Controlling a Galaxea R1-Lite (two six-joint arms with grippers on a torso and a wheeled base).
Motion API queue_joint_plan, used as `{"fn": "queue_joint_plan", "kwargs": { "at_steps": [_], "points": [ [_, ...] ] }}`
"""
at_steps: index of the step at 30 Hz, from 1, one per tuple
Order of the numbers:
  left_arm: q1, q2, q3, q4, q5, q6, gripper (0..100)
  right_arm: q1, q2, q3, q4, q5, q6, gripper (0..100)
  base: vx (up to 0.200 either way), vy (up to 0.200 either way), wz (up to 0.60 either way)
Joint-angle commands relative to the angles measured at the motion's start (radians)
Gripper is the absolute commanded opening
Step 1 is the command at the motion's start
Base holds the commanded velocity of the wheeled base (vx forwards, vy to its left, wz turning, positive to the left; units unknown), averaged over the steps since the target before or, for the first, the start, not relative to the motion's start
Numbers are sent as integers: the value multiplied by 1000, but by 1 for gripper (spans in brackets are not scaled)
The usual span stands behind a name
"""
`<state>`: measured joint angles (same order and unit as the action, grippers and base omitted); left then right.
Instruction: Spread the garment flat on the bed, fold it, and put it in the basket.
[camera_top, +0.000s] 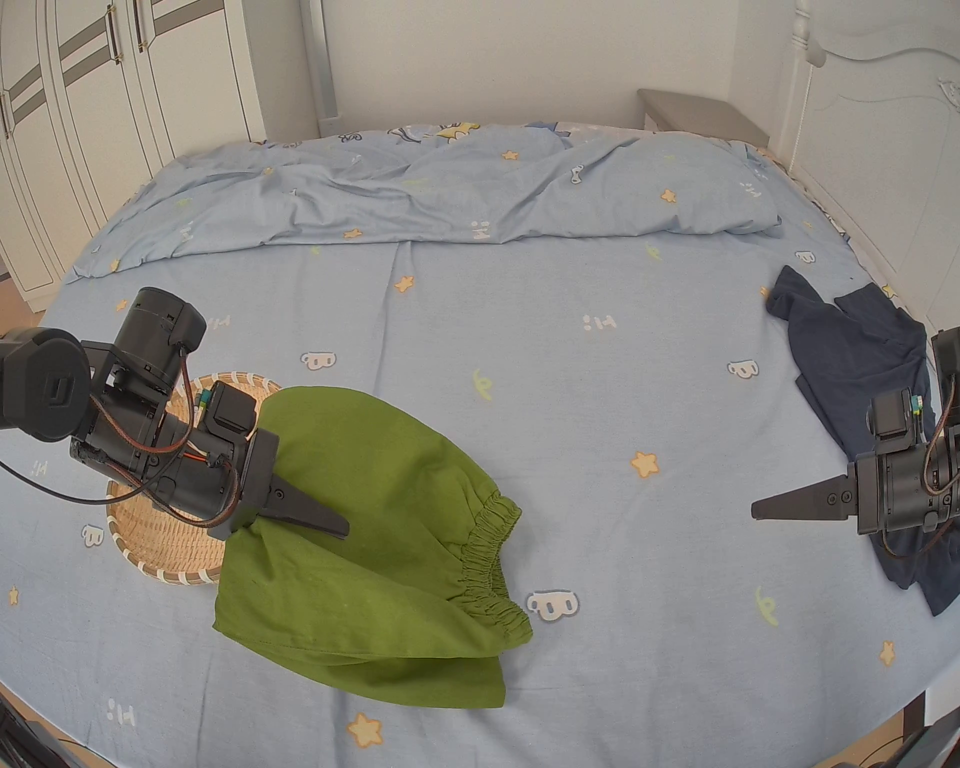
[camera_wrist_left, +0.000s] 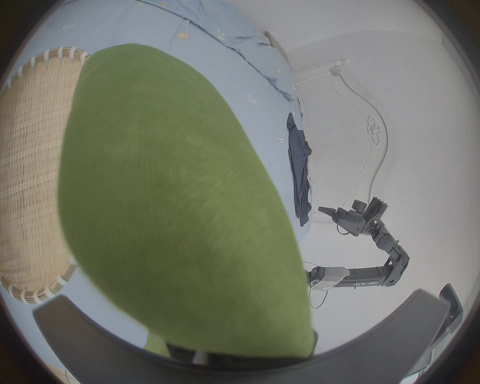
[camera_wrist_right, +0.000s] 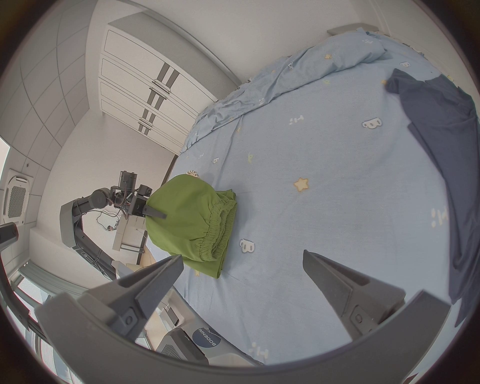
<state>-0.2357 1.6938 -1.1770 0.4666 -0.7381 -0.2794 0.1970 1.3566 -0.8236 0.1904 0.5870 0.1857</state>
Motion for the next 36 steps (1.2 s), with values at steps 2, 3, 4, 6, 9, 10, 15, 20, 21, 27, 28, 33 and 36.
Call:
{"fn": "queue_joint_plan", "kwargs": {
  "at_steps": [2,3,4,6,9,10,15,20,21,27,28,33,36],
  "points": [
    [-47,-28,20,-14,3,2,0,-1,-4,0,0,0,0,100,0,0,0],
    [-73,-43,23,-19,14,9,0,-1,-5,0,0,0,0,100,0,0,0],
    [-88,-52,23,-22,22,22,0,1,-7,0,0,0,0,100,0,0,0],
    [-112,-60,19,-23,36,49,0,1,-10,0,0,0,0,100,0,0,0],
    [-137,-62,7,-25,49,85,0,1,-8,0,0,0,0,100,0,0,0],
    [-135,-62,0,-25,54,98,0,1,-8,1,0,0,0,100,0,0,0],
    [-125,-69,-36,-29,60,180,0,12,-5,3,-2,0,0,100,0,0,0],
    [-97,-134,-27,-63,60,216,0,21,1,8,-8,0,0,100,0,0,0],
    [-96,-135,-26,-66,60,216,0,21,1,8,-8,-1,1,100,0,0,0],
    [36,-233,37,-255,55,213,0,21,-1,8,-9,0,0,100,0,0,0],
    [102,-252,73,-356,55,212,0,21,-4,8,-9,-1,0,100,0,0,0],
    [243,-249,142,-572,43,190,0,21,-8,8,-8,-1,0,100,0,0,0],
    [294,-235,149,-595,43,161,0,21,-10,6,-6,0,0,100,0,0,0]
  ]
}}
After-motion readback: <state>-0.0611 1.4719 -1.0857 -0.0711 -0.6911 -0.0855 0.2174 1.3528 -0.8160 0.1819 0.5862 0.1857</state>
